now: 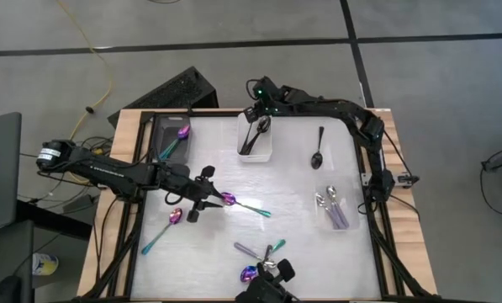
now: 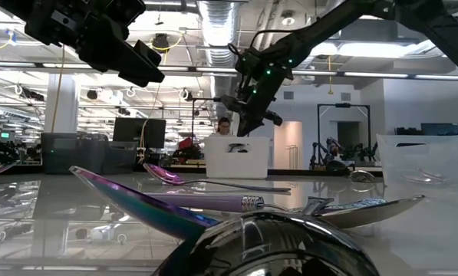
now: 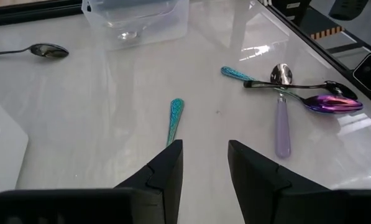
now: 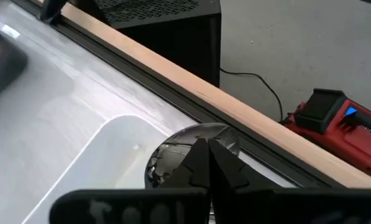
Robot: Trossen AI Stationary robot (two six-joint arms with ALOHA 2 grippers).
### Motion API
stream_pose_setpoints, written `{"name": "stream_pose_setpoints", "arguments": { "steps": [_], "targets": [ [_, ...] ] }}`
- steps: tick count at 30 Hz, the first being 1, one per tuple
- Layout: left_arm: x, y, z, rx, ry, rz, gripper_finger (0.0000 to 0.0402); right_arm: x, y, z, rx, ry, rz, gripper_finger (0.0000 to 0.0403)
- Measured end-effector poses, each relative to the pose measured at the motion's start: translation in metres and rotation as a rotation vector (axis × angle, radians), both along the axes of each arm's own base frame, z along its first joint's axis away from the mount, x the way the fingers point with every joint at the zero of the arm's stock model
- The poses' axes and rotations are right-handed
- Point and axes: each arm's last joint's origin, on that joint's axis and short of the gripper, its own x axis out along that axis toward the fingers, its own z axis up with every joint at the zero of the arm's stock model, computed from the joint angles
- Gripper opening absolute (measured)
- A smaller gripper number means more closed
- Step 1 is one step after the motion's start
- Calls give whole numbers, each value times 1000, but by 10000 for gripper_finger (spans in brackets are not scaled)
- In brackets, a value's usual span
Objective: Sort silverware by color (type)
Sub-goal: Put the black spoon into the white bin
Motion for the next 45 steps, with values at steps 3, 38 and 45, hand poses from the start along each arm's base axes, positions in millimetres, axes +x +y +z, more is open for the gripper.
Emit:
{"name": "stream_pose_setpoints", "arguments": {
  "steps": [3,38,45],
  "targets": [
    [0,0,0,0,0,0,114,0,0,0,-8,1,18,17],
    [0,0,0,11,-1,-3,114,-4,1,-3,-8,85,181,17],
    [0,0,0,11,-1,-3,114,-7,3,-6,20,122,194,17]
  ]
}}
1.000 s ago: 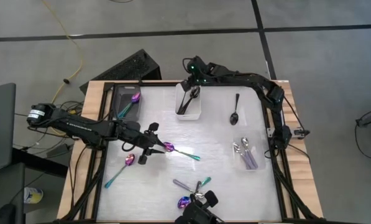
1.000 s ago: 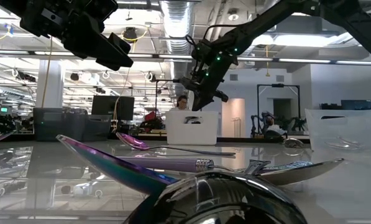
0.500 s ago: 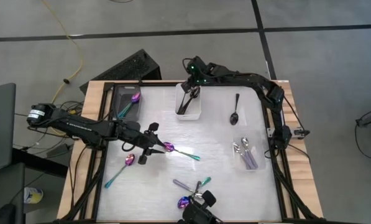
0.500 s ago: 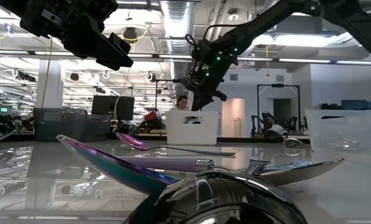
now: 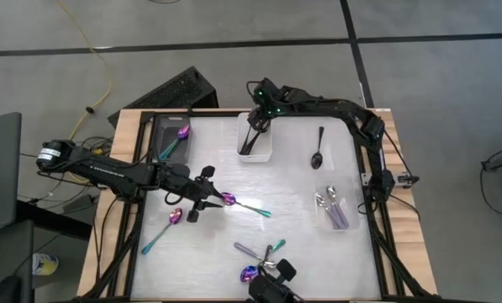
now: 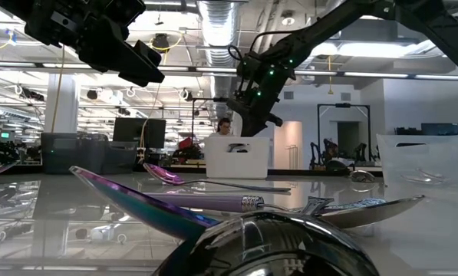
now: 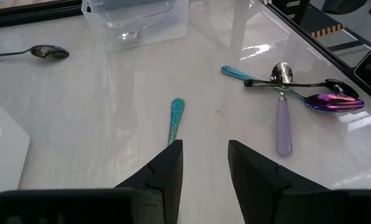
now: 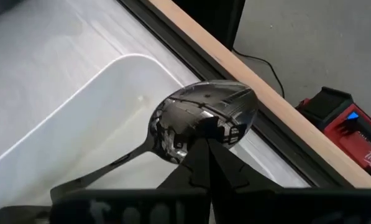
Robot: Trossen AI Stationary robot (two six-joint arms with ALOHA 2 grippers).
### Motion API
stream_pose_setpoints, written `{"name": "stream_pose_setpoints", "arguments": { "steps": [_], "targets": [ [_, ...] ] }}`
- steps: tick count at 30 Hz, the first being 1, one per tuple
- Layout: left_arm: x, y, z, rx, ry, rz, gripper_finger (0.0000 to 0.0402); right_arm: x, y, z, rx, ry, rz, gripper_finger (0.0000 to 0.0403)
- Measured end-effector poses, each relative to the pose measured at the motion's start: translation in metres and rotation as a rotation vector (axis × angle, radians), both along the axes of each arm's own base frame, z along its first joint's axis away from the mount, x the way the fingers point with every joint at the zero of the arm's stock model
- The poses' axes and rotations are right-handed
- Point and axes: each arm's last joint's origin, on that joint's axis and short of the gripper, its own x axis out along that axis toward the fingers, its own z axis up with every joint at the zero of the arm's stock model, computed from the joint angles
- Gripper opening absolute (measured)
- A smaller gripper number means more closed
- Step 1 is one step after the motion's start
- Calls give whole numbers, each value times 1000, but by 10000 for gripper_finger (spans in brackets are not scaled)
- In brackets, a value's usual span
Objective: Sort silverware by color (type)
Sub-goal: Put the black spoon into the white bin
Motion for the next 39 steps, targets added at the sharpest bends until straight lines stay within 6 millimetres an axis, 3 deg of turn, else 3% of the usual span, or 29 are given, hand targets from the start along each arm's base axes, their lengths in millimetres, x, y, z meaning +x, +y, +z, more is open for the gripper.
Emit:
{"name": "stream_pose_setpoints", "arguments": {
  "steps": [6,12,17,20,34,39],
  "targets": [
    [0,0,0,-1,1,0,114,4,0,2,-27,-27,9,17],
    [0,0,0,15,-2,-7,114,17,-1,17,-127,-122,15,17],
    [0,0,0,49,-13,-13,114,29,-6,-6,-103,-60,11,17],
    [0,1,0,48,-14,-9,114,34,-8,-5,-96,-53,15,17],
    [1,8,0,61,-12,-10,114,14,14,10,-2,170,7,17],
    [0,8,-1,52,-3,-12,114,18,27,29,-52,119,32,17]
  ]
}}
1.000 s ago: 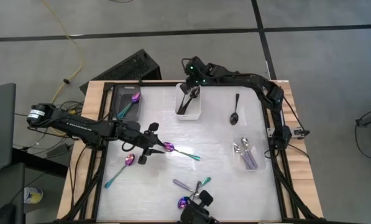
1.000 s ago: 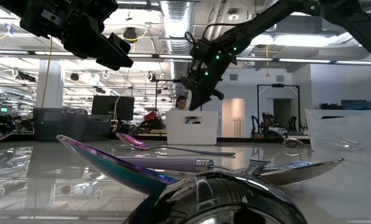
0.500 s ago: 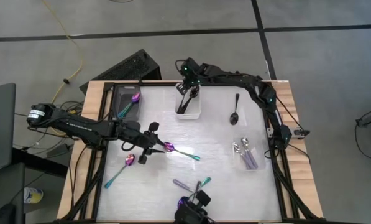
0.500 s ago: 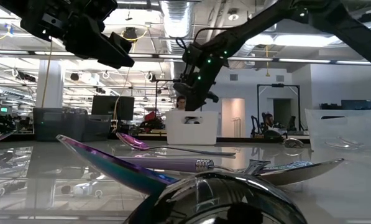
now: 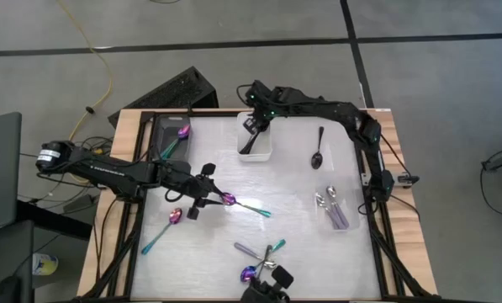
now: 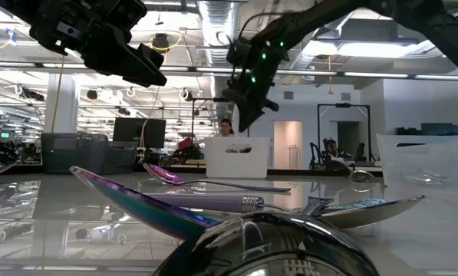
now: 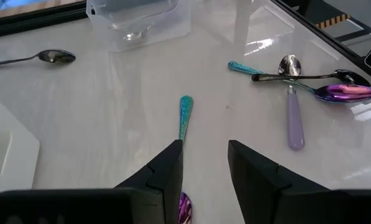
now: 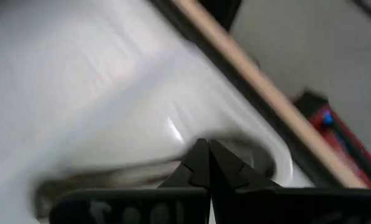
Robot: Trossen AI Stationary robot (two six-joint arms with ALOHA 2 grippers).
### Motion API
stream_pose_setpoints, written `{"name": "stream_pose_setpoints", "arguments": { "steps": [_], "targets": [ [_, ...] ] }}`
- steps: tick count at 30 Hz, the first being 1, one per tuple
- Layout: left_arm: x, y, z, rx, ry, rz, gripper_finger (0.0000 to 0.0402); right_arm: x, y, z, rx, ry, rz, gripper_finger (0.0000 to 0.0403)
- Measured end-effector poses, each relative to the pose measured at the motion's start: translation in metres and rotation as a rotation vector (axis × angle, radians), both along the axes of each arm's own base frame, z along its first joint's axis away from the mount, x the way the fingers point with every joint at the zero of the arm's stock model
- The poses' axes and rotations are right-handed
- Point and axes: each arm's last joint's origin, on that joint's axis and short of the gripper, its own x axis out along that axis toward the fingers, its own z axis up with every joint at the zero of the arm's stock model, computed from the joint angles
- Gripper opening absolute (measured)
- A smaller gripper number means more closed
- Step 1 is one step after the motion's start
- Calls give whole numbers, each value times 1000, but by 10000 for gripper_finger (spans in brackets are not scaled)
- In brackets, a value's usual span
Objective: Sort silverware by color (type)
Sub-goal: Put the black spoon into the white bin, then put the blue spoon into the black bin
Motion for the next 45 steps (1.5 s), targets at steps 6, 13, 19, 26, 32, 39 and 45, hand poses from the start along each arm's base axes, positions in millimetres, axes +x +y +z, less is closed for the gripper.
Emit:
{"name": "stream_pose_setpoints", "arguments": {
  "steps": [6,13,19,26,32,39,45],
  "targets": [
    [0,0,0,-13,2,6,114,-19,6,25,0,39,-13,17],
    [2,7,5,-15,-18,36,114,-85,52,75,52,183,-88,28],
    [2,9,4,-73,3,71,114,-145,76,47,185,177,-337,26],
    [1,7,2,-127,36,41,114,-170,82,-1,348,151,-584,52],
    [-1,5,-1,-161,82,-4,114,-174,74,-42,401,254,-655,120],
    [-3,5,-4,-170,124,31,114,-166,67,-54,394,277,-597,218],
    [-4,5,-6,-164,143,33,114,-150,102,-32,213,215,-471,243]
  ]
}}
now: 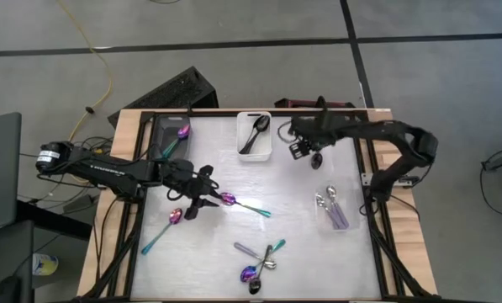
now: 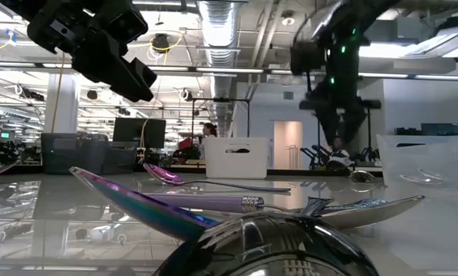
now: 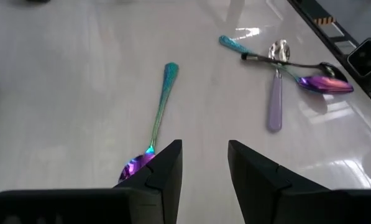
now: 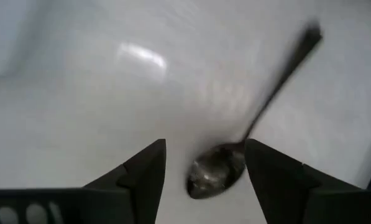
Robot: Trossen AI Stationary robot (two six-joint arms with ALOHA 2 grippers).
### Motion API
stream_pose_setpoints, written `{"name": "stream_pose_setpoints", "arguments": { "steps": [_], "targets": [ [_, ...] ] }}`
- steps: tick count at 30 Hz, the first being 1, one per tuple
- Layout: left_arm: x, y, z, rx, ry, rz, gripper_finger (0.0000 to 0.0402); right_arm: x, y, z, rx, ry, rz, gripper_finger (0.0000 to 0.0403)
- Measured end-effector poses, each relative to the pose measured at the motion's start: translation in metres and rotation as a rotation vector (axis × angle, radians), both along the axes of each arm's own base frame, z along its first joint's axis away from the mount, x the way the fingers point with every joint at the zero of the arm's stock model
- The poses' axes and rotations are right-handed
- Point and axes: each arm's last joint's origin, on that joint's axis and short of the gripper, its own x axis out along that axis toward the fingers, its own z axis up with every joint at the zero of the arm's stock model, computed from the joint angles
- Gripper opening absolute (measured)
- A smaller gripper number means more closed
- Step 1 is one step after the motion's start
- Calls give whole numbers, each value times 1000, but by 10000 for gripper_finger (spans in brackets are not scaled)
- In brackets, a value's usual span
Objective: Sort silverware by color (type)
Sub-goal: Put the blue spoon into the black bin
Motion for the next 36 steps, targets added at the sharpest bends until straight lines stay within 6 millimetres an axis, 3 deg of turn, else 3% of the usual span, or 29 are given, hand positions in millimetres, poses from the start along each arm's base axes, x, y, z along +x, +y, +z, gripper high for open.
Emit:
{"name": "stream_pose_setpoints", "arguments": {
  "steps": [7,13,18,24,31,36],
  "targets": [
    [4,2,7,-28,-77,109,114,31,74,27,-209,-168,368,244],
    [5,-2,10,-118,-85,160,114,46,134,30,-267,-246,696,244],
    [4,-14,9,-147,-81,263,114,50,167,32,-289,-303,842,244],
    [0,-26,5,-232,-38,416,114,54,178,32,-330,-309,967,244],
    [-15,-39,-12,-509,286,499,114,55,171,32,-352,-284,998,244],
    [-25,-55,9,-563,526,608,114,59,165,34,-384,-296,1014,244]
  ]
}}
